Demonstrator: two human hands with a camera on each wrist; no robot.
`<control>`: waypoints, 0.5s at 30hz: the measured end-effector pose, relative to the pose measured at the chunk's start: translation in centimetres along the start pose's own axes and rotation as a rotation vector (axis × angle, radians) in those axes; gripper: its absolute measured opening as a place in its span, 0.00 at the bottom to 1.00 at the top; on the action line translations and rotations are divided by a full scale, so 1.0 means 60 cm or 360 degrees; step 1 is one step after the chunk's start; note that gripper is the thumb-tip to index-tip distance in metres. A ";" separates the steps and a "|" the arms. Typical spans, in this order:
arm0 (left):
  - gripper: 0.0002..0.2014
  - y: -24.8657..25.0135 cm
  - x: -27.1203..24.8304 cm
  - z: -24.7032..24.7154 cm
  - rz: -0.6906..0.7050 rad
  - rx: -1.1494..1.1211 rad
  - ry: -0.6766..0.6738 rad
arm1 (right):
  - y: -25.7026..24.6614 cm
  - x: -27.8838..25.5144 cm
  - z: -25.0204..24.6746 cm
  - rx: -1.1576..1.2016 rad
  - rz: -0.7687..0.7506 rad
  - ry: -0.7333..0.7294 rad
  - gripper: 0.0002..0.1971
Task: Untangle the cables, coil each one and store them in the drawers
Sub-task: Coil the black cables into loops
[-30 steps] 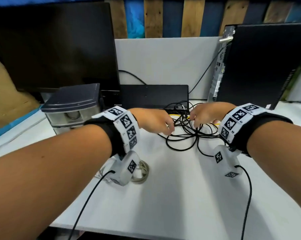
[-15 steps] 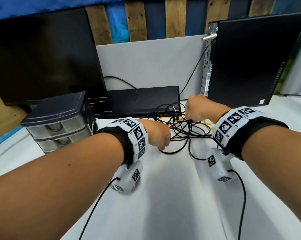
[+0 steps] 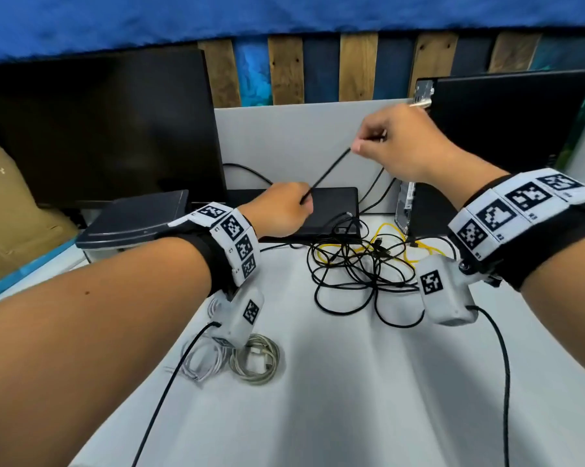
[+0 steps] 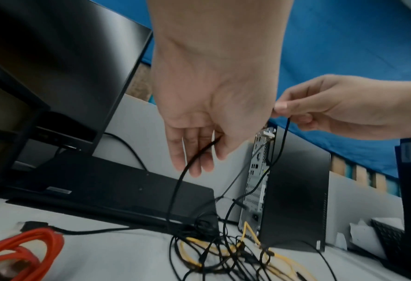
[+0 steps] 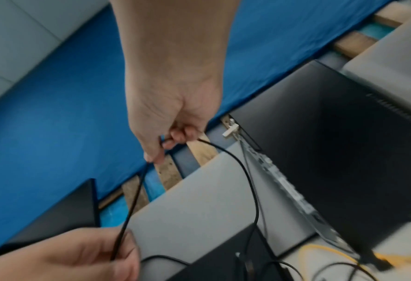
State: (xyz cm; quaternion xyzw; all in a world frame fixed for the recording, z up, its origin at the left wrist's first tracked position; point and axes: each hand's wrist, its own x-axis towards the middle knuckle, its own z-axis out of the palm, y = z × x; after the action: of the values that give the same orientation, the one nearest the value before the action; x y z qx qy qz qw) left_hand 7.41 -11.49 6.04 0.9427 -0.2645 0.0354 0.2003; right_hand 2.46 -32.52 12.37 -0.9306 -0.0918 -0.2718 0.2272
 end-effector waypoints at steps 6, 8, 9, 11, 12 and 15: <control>0.24 0.025 -0.004 -0.023 -0.0134 -0.0528 0.0026 | -0.090 0.009 -0.029 0.0219 -0.0304 0.0548 0.12; 0.37 0.046 -0.013 -0.026 -0.0116 -0.0708 0.0015 | -0.115 0.009 -0.033 0.0319 -0.0380 0.0551 0.12; 0.40 0.057 -0.016 -0.028 -0.0116 -0.0803 0.0017 | -0.123 0.009 -0.033 0.0401 -0.0394 0.0533 0.12; 0.35 0.075 -0.023 -0.035 -0.0105 -0.0984 0.0044 | -0.131 0.008 -0.031 0.0604 -0.0378 0.0451 0.13; 0.29 0.081 -0.025 -0.039 -0.0096 -0.1063 0.0047 | -0.132 0.006 -0.029 0.0723 -0.0352 0.0389 0.12; 0.14 0.088 -0.031 -0.047 -0.0020 -0.1226 -0.0037 | -0.127 -0.001 -0.021 0.1061 -0.0249 0.0235 0.10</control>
State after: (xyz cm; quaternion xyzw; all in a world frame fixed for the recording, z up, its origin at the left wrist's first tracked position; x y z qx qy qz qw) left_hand 3.24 -13.59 10.22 0.8004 -0.2549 -0.0784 0.5369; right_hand -0.41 -26.40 16.13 -0.7732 -0.2300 -0.3100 0.5032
